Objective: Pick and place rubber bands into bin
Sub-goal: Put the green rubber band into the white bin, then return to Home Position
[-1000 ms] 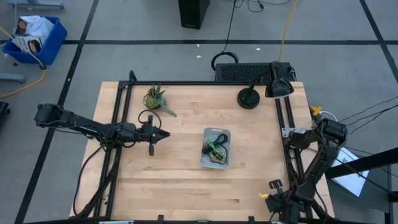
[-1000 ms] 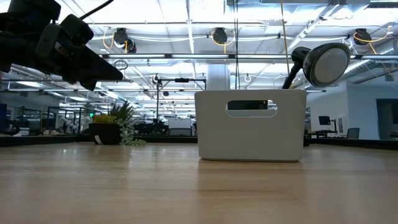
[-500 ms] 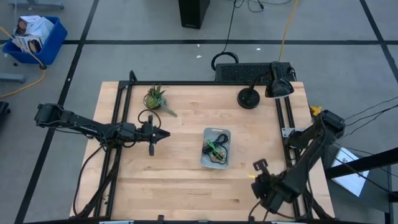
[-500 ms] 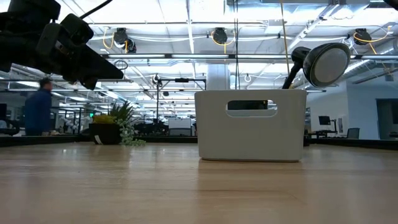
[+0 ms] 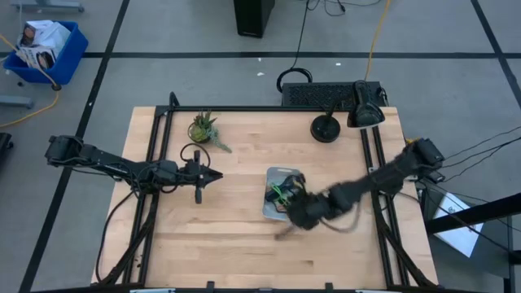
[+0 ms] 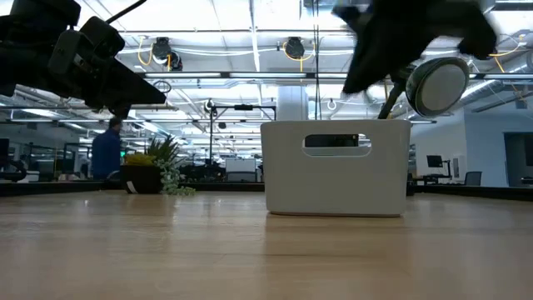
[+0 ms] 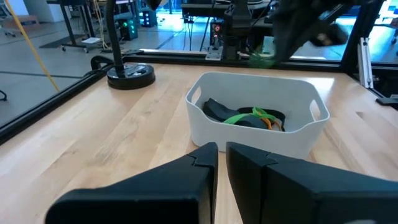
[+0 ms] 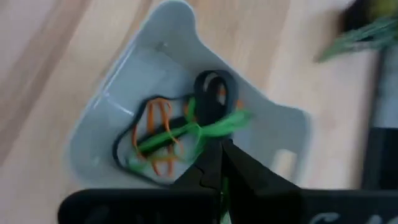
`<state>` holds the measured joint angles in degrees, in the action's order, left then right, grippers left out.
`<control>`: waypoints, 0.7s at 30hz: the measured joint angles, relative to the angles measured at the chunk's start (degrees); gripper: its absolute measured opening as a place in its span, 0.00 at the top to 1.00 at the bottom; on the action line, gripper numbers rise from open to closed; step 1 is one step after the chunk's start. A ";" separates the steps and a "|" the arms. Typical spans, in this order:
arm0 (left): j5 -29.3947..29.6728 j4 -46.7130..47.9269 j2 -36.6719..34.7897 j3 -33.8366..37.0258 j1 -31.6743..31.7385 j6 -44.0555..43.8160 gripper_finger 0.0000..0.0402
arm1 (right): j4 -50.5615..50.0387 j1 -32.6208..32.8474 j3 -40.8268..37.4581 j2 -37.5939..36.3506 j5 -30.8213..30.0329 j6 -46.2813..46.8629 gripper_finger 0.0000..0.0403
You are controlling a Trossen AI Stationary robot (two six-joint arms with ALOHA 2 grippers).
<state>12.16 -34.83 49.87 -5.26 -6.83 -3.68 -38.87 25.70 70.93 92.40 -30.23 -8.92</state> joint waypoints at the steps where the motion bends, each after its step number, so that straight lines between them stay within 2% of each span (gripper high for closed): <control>1: 0.02 0.00 0.00 0.00 0.00 0.00 0.90 | 3.13 -2.31 -1.44 0.02 3.73 -1.02 1.00; 4: 0.00 0.02 0.00 0.00 0.00 0.02 0.90 | 10.49 -8.29 -6.32 -0.04 11.17 -1.72 0.99; 8: 0.00 0.04 0.00 0.00 0.00 0.13 0.90 | 12.50 -14.42 -11.22 0.00 16.41 -1.27 0.98; 13: 0.00 0.04 0.00 0.00 0.00 0.46 0.90 | 18.61 -17.61 -14.44 -0.07 23.81 -0.32 0.97; 16: 0.00 0.04 0.00 0.00 0.00 0.52 0.90 | 20.55 -17.87 -14.73 -0.07 25.58 -0.16 0.88; 21: 0.00 0.04 0.00 0.00 0.00 0.50 0.90 | 21.25 -17.87 -14.73 -0.82 21.12 0.63 0.64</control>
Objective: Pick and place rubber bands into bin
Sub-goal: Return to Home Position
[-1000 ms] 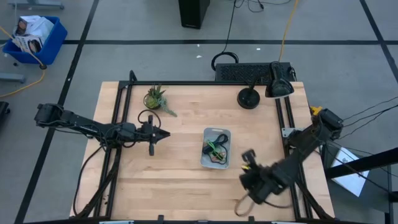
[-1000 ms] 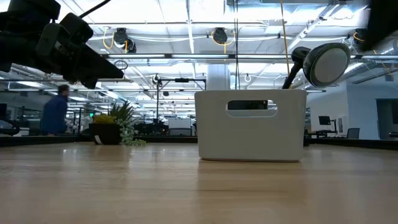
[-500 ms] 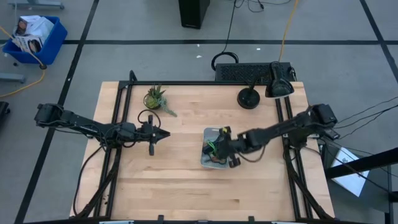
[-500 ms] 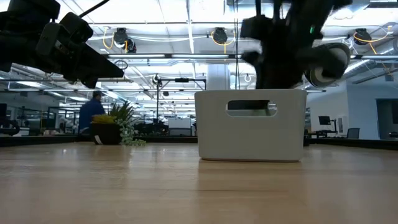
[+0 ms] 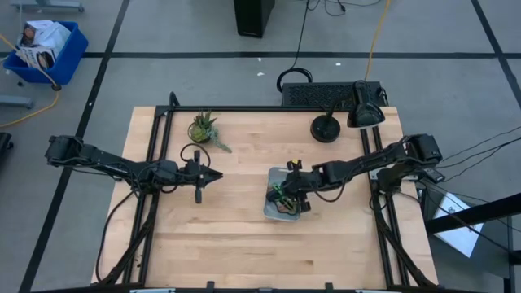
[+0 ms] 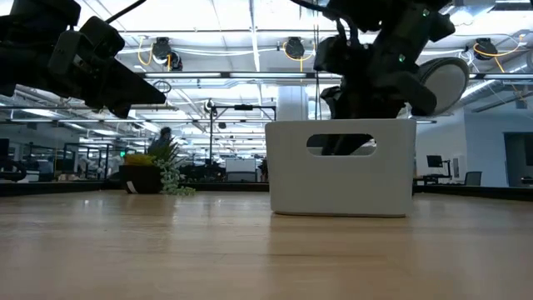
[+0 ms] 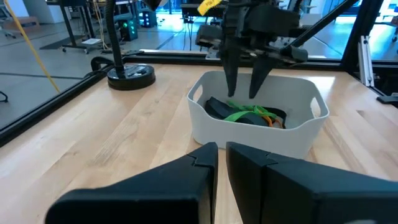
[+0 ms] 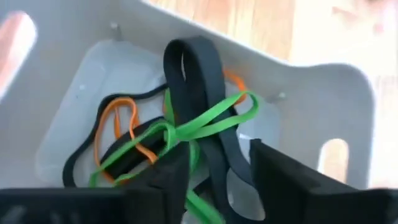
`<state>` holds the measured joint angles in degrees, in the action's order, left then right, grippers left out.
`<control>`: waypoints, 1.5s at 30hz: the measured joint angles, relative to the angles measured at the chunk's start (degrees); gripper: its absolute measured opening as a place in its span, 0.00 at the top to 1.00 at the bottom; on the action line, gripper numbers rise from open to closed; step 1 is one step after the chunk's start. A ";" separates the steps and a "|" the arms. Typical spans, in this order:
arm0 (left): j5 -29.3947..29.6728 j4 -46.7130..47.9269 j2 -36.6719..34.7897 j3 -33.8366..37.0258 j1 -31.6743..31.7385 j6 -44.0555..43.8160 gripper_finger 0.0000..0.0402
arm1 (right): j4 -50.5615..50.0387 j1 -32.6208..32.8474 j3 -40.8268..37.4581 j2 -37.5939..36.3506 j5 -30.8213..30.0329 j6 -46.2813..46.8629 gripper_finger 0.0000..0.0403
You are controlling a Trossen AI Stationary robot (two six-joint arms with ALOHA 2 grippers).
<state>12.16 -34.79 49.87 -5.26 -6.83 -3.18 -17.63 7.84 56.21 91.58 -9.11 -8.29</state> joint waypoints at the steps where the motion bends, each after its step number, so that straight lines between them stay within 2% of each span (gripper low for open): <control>1: 0.00 0.00 0.00 0.00 0.00 0.00 0.90 | 0.04 0.00 0.00 -0.49 -0.04 0.06 0.60; 5: 0.00 0.00 0.00 0.00 0.00 -0.25 0.90 | 1.10 0.33 0.00 -4.87 0.22 0.81 0.50; 10: 0.17 -0.31 0.00 0.00 0.02 -0.03 0.90 | 4.81 1.81 0.00 -11.25 0.40 1.96 0.48; 12: 0.35 -0.53 -0.09 0.00 0.02 1.56 0.90 | 4.79 2.59 -0.06 -14.20 0.34 1.72 0.51; 14: 0.54 -1.16 -0.76 -0.01 -0.20 4.92 0.90 | 5.83 3.24 -1.44 -18.66 0.21 1.20 0.59; 16: 1.76 -1.21 -2.18 -0.09 -0.75 8.33 0.94 | 7.88 3.61 -4.05 -23.90 0.38 0.79 0.71; 18: 3.16 -0.27 -4.49 -0.11 -1.34 11.48 0.98 | 10.08 3.58 -7.99 -29.79 0.43 0.98 0.88; 20: 5.56 3.48 -7.86 -0.11 -1.81 13.78 0.98 | 12.09 3.50 -12.94 -36.88 1.15 1.96 0.96; 23: 6.79 9.88 -13.85 -0.09 -1.92 15.25 0.99 | 17.03 3.58 -21.19 -47.64 0.24 4.95 0.98; 26: 4.75 13.72 -20.01 -0.05 -1.81 16.36 0.99 | 21.14 3.50 -28.75 -56.52 -0.58 6.47 1.00; 31: 1.91 12.16 -28.64 3.40 -1.69 18.53 1.00 | 26.12 3.50 -38.70 -66.70 -1.55 7.72 1.00; 34: 1.80 14.19 -32.27 4.68 -0.76 17.88 1.00 | 30.01 3.50 -42.84 -70.81 -1.51 8.57 1.00; 39: 1.79 16.99 -33.70 4.66 1.12 16.70 1.00 | 29.31 1.95 -46.10 -75.27 -1.03 7.00 1.00; 42: 1.83 17.91 -33.66 4.66 2.43 16.47 1.00 | 30.27 -0.91 -47.84 -78.18 2.25 6.88 1.00; 45: 2.12 18.10 -33.68 4.66 3.99 16.21 1.00 | 32.68 -4.33 -51.10 -80.69 8.49 9.69 1.00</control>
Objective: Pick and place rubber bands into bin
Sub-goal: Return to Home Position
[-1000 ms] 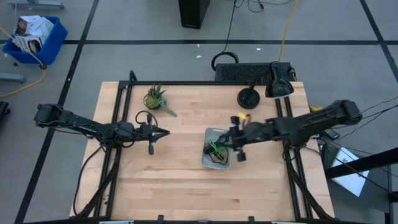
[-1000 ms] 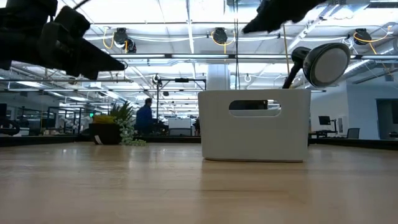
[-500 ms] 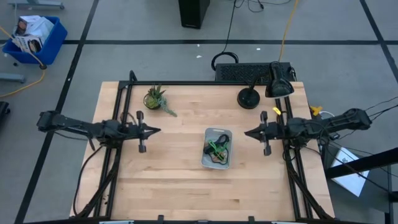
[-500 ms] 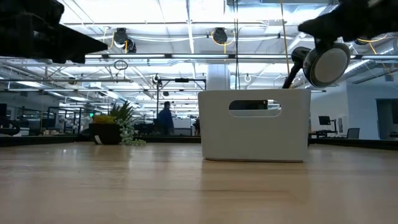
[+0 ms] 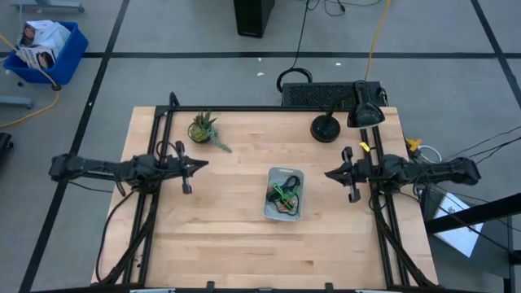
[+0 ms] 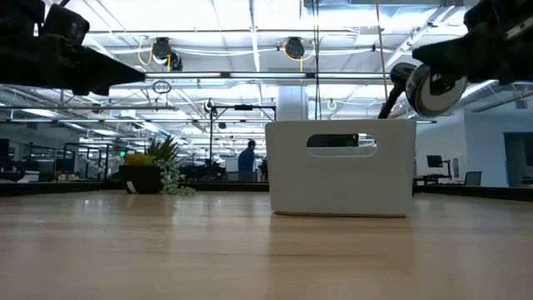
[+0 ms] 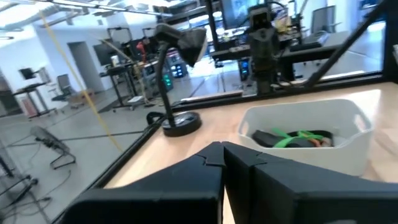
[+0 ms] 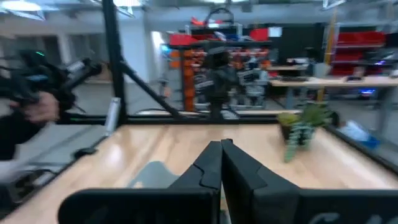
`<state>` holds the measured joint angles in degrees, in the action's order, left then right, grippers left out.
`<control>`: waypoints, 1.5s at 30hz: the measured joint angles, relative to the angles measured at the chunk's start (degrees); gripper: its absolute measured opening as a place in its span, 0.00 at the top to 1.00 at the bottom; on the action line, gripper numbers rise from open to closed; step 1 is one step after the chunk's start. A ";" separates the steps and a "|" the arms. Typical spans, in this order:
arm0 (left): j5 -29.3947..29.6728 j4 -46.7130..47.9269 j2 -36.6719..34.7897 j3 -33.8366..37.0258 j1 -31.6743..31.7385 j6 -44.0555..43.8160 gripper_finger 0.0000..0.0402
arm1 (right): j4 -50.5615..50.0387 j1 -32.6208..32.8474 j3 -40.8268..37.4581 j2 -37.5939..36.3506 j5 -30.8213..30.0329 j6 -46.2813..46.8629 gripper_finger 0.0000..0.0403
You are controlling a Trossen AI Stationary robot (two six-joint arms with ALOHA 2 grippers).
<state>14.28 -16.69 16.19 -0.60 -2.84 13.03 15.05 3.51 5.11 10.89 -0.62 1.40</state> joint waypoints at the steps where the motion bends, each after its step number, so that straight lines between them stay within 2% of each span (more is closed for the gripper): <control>1: 0.17 -0.03 0.00 0.00 0.46 -0.02 1.00 | 1.04 -0.98 -1.21 -0.89 1.92 0.89 1.00; 3: 0.22 -0.04 0.00 0.00 1.45 -0.02 1.00 | 4.81 -2.50 -3.29 -2.14 4.71 2.08 1.00; 7: 0.17 -0.02 0.02 0.00 3.04 0.06 1.00 | 0.61 -4.36 -3.98 -3.01 6.01 2.24 1.00; 13: -1.20 1.02 0.02 0.00 4.27 -3.43 0.99 | 3.19 -4.57 -4.06 -3.19 8.51 -0.14 1.00; 24: -1.18 4.93 0.04 -0.02 4.27 -9.09 0.91 | 3.50 -4.57 -4.16 -3.21 8.32 0.91 1.00; 45: -1.18 4.90 0.02 -0.02 4.27 -8.83 0.94 | 3.52 -4.57 -4.25 -3.23 8.22 0.93 1.00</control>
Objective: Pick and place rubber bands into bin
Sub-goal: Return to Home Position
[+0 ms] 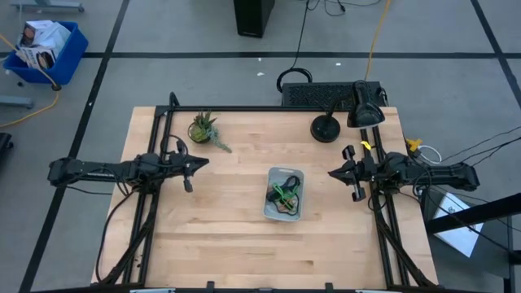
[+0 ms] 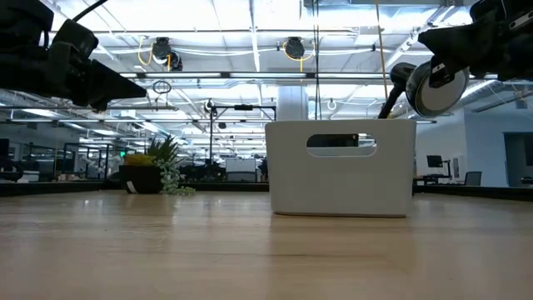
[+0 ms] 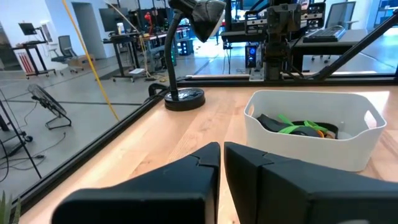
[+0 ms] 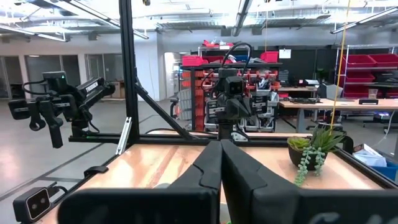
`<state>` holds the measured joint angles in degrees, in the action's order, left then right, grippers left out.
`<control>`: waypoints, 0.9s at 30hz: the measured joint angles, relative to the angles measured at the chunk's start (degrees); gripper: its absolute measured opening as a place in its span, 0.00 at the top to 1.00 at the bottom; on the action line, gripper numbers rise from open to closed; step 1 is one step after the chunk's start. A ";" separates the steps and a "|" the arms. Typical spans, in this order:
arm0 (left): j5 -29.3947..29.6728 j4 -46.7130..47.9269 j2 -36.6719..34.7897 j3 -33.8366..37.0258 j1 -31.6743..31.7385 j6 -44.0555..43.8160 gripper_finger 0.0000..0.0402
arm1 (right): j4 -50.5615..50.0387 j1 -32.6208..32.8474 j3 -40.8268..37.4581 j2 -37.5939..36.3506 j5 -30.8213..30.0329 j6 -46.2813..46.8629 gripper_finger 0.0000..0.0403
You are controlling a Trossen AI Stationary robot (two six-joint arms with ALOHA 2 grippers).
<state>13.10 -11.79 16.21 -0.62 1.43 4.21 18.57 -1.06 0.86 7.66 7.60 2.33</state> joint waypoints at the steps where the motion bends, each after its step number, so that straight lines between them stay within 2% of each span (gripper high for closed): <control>1: 0.01 0.00 0.00 0.00 0.00 0.00 0.94 | 0.00 0.00 0.00 0.00 0.00 0.00 1.00; 12: 0.02 -0.01 0.00 0.00 0.00 0.00 0.99 | 0.00 0.00 -0.02 0.00 0.00 0.00 0.99; 20: 0.02 -0.02 0.01 0.00 0.00 0.00 0.88 | 0.00 0.00 -0.02 0.00 -0.02 0.00 0.99; 27: 0.04 -0.02 0.00 0.00 0.00 0.00 0.84 | 0.00 0.00 -0.02 0.00 -0.02 0.02 1.00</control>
<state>13.15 -11.81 16.21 -0.62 1.43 4.21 18.57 -1.06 0.84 7.66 7.57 2.35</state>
